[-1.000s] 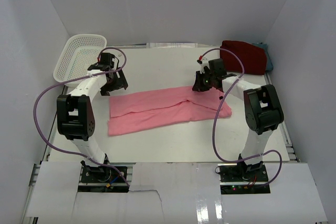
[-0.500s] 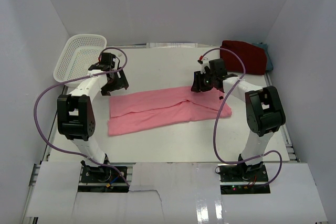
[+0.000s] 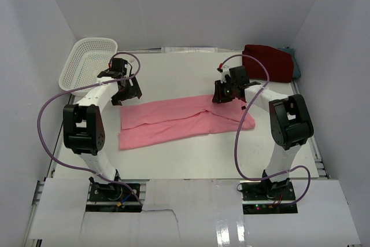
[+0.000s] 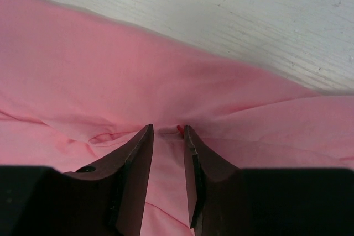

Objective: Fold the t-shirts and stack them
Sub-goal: Fold the other side of the tshirt into a rectangle

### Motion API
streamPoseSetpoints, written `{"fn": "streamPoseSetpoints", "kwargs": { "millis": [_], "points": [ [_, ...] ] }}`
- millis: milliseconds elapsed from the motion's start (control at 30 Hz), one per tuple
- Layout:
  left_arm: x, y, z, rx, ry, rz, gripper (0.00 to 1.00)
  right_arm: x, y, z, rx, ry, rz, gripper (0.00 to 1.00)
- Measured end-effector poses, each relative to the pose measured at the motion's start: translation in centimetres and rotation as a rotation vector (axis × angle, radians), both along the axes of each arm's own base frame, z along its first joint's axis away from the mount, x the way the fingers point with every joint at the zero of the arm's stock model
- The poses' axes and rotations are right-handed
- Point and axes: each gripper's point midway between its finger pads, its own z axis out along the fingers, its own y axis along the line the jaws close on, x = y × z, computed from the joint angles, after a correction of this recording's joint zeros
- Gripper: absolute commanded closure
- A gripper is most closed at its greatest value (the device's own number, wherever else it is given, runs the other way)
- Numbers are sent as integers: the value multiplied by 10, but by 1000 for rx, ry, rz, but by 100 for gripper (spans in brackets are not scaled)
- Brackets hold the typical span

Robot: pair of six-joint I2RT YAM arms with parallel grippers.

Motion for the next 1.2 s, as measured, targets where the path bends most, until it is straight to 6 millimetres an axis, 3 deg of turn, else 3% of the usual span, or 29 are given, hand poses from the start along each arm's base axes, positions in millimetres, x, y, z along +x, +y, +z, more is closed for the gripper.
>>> {"fn": "streamPoseSetpoints", "kwargs": {
  "millis": [133, 167, 200, 333, 633, 1000, 1200],
  "points": [
    [0, 0, 0, 0, 0, -1, 5, -2, 0, -2, -8, 6, 2, 66],
    [0, -1, 0, 0, 0, -1, 5, -2, 0, -3, -11, 8, 2, 79],
    [0, 0, 0, 0, 0, -1, 5, -2, 0, -4, -15, 8, 5, 84],
    [0, 0, 0, 0, 0, -1, 5, -3, -1, -7, -21, 18, 1, 92],
    [-2, 0, -2, 0, 5, -1, 5, -8, 1, -7, -16, 24, 10, 92],
    [-4, 0, -7, 1, 14, -1, 5, -47, 10, 24, 35, -9, 64, 92],
    [-4, 0, -7, 0, 11, -1, 5, -70, 10, 21, 52, 22, 77, 92]
  ]
}}
